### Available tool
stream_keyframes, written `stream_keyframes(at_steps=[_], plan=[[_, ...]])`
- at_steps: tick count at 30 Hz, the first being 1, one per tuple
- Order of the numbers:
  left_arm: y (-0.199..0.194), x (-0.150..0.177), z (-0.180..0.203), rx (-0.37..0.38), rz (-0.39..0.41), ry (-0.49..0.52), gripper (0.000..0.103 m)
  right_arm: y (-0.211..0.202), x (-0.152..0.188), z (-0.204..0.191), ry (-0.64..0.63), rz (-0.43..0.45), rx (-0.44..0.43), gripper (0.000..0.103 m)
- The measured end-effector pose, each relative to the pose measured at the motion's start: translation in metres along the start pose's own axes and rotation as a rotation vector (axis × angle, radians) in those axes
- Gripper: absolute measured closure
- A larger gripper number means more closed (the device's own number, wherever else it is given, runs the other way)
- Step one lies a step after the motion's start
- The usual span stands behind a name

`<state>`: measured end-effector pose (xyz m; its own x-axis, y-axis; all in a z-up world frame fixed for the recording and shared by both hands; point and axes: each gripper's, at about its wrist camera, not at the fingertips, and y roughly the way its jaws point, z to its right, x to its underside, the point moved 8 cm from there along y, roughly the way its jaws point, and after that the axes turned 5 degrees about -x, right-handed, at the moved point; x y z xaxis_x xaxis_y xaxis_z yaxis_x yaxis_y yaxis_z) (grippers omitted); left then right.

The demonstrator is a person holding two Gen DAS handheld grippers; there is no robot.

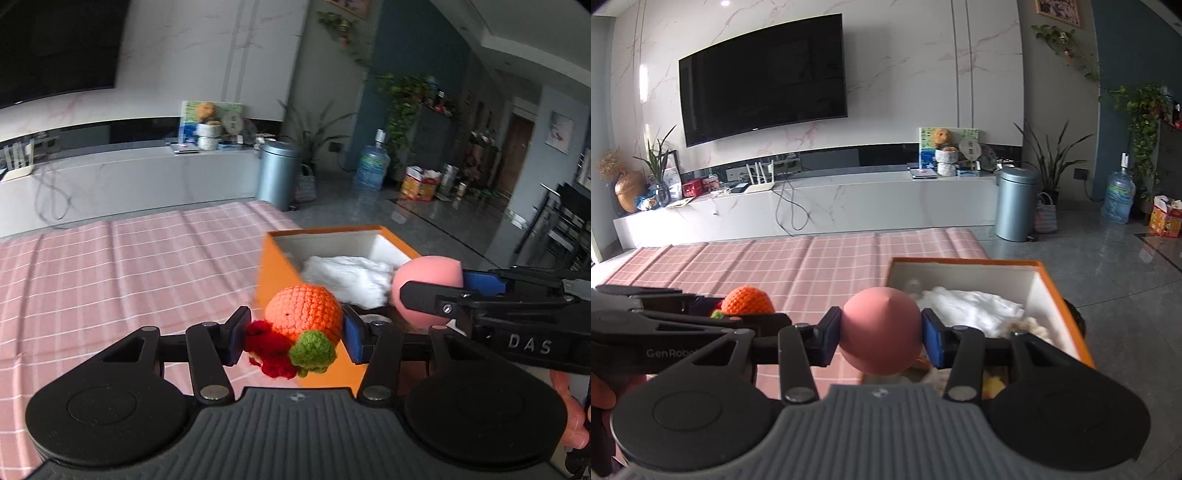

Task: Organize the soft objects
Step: 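Carry the strawberry with the left tool while the right tool carries the peach ball to the box, then open both tools to drop the strawberry and peach ball into the box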

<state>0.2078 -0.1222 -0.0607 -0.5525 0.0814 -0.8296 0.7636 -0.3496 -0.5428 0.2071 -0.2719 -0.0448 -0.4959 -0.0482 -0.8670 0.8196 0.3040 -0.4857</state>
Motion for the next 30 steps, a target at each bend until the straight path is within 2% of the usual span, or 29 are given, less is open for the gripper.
stream_keyframes(at_steps=[5, 10, 16, 24, 30], plan=[[0.024, -0.002, 0.041, 0.076, -0.028, 0.066, 0.044, -0.014, 0.019, 0.039, 0.012, -0.035, 0.044, 0.057], [0.051, -0.001, 0.070, 0.103, -0.070, 0.130, 0.044, -0.013, 0.033, 0.074, 0.006, -0.073, 0.092, 0.057], [0.078, 0.005, 0.087, 0.098, -0.120, 0.174, 0.044, -0.002, 0.042, 0.096, -0.030, -0.113, 0.114, 0.057], [0.104, 0.008, 0.091, 0.054, -0.160, 0.245, 0.044, 0.019, 0.056, 0.106, -0.066, -0.183, 0.140, 0.056], [0.117, 0.015, 0.096, 0.052, -0.190, 0.284, 0.044, 0.030, 0.065, 0.114, -0.067, -0.227, 0.169, 0.054]])
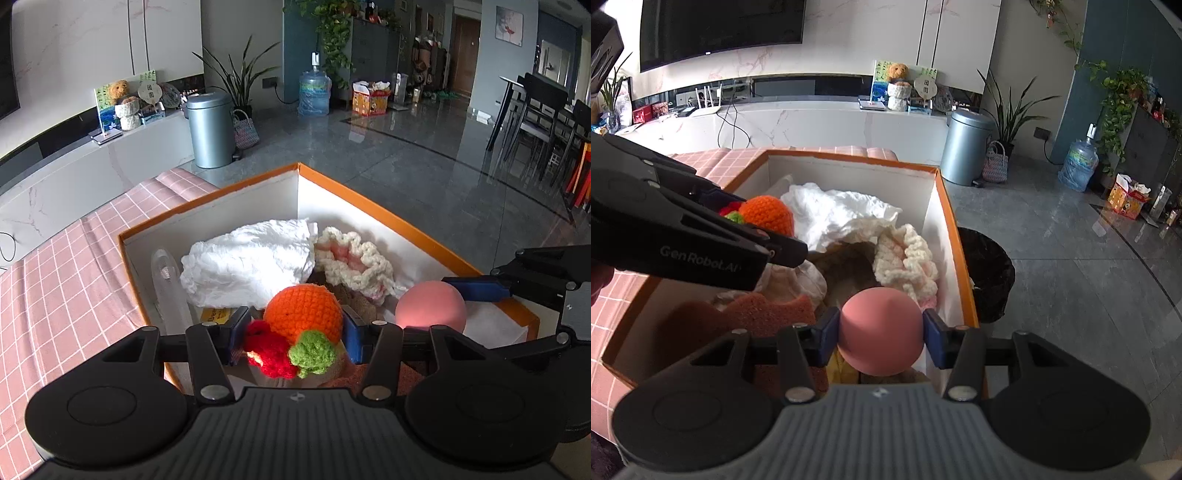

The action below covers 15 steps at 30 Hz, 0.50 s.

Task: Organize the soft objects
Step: 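Open both tools to drop the strawberry and peach ball into the box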

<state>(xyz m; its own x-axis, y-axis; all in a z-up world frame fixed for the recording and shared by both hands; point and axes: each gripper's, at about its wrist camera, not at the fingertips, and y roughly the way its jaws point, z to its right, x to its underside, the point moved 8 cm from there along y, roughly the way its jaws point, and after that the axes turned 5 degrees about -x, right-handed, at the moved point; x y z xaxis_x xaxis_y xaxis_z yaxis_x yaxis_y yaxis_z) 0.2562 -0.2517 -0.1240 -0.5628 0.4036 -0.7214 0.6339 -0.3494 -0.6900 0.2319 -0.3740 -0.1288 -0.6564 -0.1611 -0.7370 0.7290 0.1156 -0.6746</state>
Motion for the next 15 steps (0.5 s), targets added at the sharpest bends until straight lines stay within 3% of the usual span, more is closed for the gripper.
stream_keyframes(at_steps=[7, 12, 15], plan=[[0.010, 0.008, -0.004, 0.005, -0.038, -0.019, 0.043, 0.003, 0.001, -0.002, -0.015, -0.005, 0.003, 0.051], [0.009, 0.008, -0.009, 0.004, -0.031, -0.057, 0.020, 0.002, 0.003, -0.004, -0.023, -0.008, 0.002, 0.048], [0.004, 0.004, -0.013, -0.018, -0.014, -0.063, 0.014, -0.002, 0.000, -0.005, -0.021, 0.010, 0.001, 0.036]])
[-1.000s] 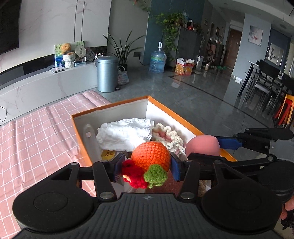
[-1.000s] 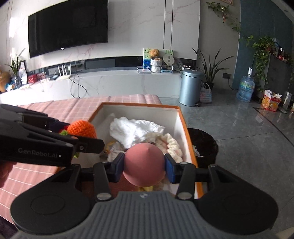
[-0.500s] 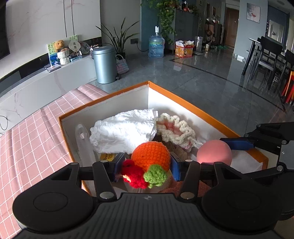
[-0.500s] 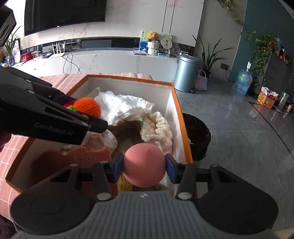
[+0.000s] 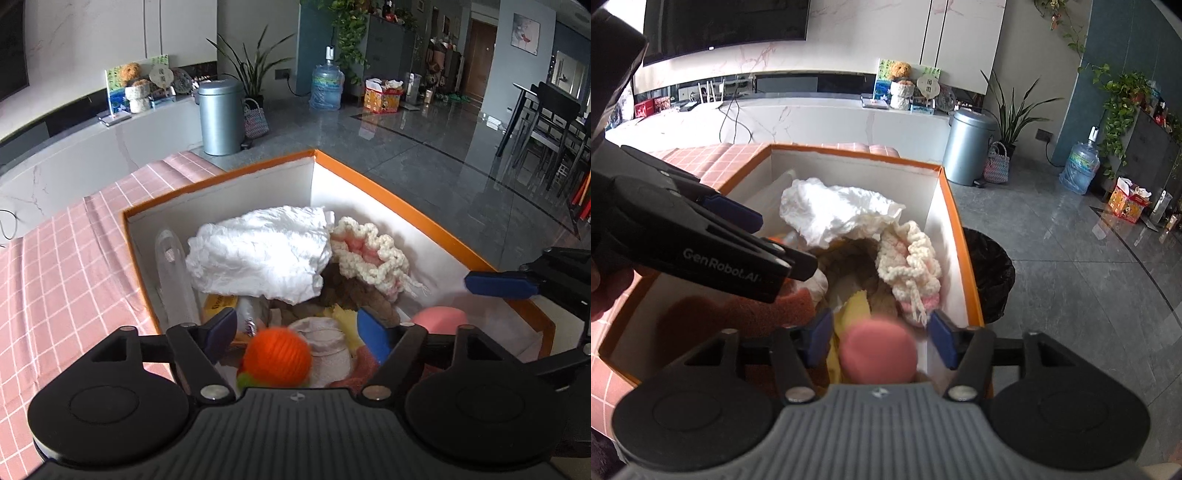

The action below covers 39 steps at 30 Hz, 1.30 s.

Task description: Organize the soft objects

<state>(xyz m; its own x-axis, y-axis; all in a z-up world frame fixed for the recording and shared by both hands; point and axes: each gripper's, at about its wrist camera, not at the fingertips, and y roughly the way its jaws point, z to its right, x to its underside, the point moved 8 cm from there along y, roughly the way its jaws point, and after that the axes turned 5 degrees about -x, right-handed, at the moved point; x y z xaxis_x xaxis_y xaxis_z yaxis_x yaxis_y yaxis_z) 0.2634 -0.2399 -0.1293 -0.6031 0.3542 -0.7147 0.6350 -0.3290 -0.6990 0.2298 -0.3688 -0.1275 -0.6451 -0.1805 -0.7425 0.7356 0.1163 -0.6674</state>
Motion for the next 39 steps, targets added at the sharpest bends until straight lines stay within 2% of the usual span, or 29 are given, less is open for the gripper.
stream_keyframes(at_steps=[2, 5, 9, 11, 15, 18, 24, 27, 29, 33, 36, 39], plan=[[-0.005, -0.002, -0.002, 0.007, 0.012, -0.015, 0.014, -0.004, -0.003, 0.000, -0.005, 0.016, 0.002, 0.029], [-0.015, -0.007, -0.005, 0.020, 0.029, -0.053, 0.014, -0.010, -0.008, -0.002, -0.008, 0.032, 0.004, 0.027], [-0.036, -0.017, -0.011, 0.020, 0.096, -0.091, 0.014, -0.022, -0.016, -0.001, 0.010, 0.063, 0.000, 0.023], [-0.048, -0.022, -0.015, -0.002, 0.140, -0.102, 0.014, -0.031, -0.022, 0.000, 0.020, 0.090, 0.009, 0.018], [-0.076, -0.033, -0.023, -0.052, 0.241, -0.109, 0.014, -0.052, -0.034, -0.001, 0.049, 0.148, 0.016, 0.017], [-0.098, -0.037, -0.029, -0.077, 0.303, -0.119, 0.014, -0.069, -0.045, -0.006, 0.067, 0.196, 0.013, 0.012], [-0.142, -0.030, -0.036, -0.209, 0.426, -0.056, 0.013, -0.106, -0.062, -0.024, 0.127, 0.304, 0.006, 0.006], [-0.155, -0.017, -0.038, -0.273, 0.425, -0.029, 0.012, -0.114, -0.063, -0.042, 0.104, 0.300, 0.033, 0.006], [-0.165, -0.008, -0.040, -0.284, 0.436, -0.045, 0.011, -0.120, -0.059, -0.054, 0.089, 0.307, 0.047, 0.006], [-0.185, 0.008, -0.046, -0.341, 0.460, -0.064, 0.006, -0.134, -0.046, -0.072, 0.129, 0.327, 0.042, 0.003], [-0.193, 0.016, -0.055, -0.355, 0.439, -0.137, 0.000, -0.141, -0.037, -0.087, 0.152, 0.331, 0.058, 0.003], [-0.198, 0.028, -0.058, -0.376, 0.394, -0.163, 0.000, -0.145, -0.027, -0.097, 0.159, 0.343, 0.117, 0.003]])
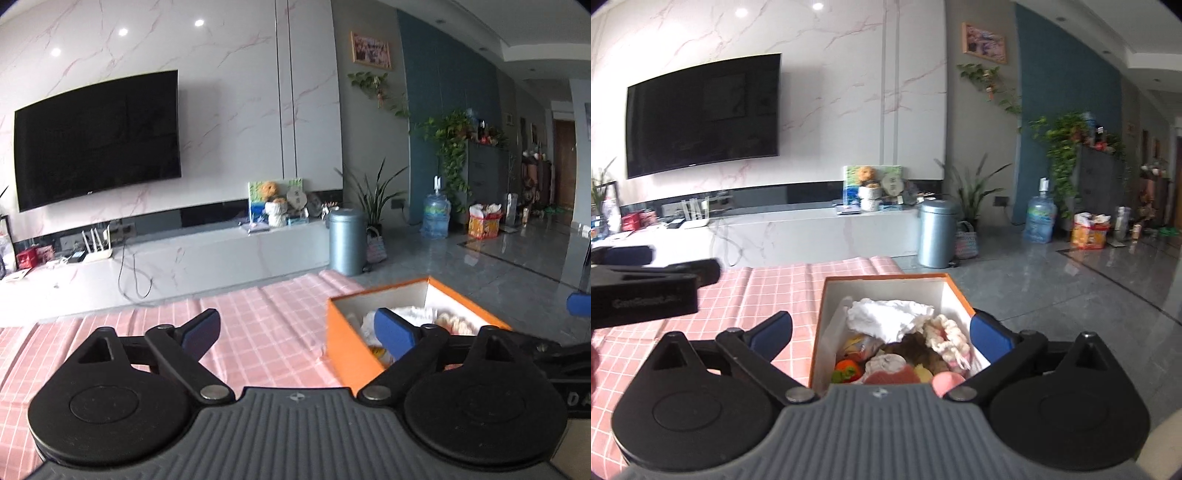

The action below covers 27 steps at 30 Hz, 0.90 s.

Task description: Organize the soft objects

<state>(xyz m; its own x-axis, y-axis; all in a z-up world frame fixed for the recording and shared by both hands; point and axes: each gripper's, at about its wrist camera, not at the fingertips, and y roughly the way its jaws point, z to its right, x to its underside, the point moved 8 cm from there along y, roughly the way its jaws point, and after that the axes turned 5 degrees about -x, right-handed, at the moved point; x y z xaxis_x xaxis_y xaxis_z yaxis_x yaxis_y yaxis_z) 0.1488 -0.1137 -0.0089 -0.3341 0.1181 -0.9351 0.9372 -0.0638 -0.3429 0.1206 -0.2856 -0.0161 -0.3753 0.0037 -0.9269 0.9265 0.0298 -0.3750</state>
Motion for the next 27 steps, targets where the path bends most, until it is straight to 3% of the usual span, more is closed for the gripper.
stream_keyframes(at_steps=[4, 11, 20, 27], plan=[[-0.002, 0.017, -0.014, 0.009, -0.061, -0.087, 0.000, -0.008, 0.013, -0.011, -0.053, 0.006, 0.094, 0.003], [-0.012, 0.055, -0.040, -0.137, -0.122, -0.104, 0.000, -0.008, 0.036, -0.024, -0.057, -0.067, 0.004, 0.003], [-0.009, 0.094, -0.056, -0.159, -0.218, -0.134, 0.000, 0.009, 0.069, -0.046, -0.058, -0.186, -0.049, 0.003], [-0.010, 0.098, -0.057, -0.161, -0.232, -0.136, 0.000, 0.014, 0.072, -0.051, -0.070, -0.203, -0.059, 0.003]])
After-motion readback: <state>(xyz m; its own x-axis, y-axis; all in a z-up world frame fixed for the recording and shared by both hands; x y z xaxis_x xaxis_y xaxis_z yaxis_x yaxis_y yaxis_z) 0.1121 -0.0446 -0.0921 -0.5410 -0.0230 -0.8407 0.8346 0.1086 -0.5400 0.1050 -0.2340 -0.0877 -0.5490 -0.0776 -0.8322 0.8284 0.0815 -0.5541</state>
